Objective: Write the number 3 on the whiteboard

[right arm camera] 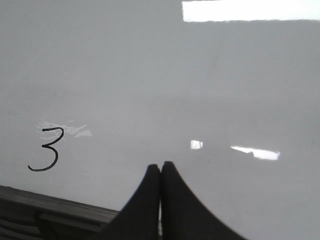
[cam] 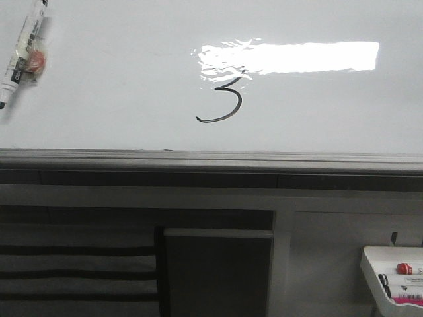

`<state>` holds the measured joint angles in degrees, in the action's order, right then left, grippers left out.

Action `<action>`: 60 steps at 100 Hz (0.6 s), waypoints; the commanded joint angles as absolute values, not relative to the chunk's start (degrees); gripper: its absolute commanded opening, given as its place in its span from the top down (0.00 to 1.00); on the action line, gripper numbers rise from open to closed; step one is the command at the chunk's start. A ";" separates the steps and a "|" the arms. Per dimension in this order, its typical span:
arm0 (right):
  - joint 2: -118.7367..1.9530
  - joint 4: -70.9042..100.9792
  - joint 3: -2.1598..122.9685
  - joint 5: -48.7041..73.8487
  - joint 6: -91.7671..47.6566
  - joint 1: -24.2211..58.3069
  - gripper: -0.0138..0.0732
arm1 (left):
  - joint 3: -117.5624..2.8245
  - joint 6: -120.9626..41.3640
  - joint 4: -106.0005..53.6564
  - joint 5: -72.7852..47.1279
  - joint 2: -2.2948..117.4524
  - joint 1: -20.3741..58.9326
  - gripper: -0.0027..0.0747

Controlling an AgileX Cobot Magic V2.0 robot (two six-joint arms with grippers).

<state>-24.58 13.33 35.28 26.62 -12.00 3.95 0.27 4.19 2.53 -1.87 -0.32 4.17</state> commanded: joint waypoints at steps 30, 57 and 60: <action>-24.84 13.71 36.76 22.09 -12.18 3.58 0.93 | 0.43 4.23 2.55 2.85 -2.15 4.55 0.99; -17.50 13.71 30.41 17.75 -12.18 1.71 0.93 | 0.43 4.23 2.55 2.85 -2.15 4.55 0.99; -15.67 13.71 28.26 16.61 -12.18 1.07 0.93 | 0.43 4.23 2.55 2.85 -2.15 4.55 0.99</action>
<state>-19.62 13.33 31.10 24.03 -12.00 2.59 0.27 4.19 2.53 -1.87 -0.32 4.17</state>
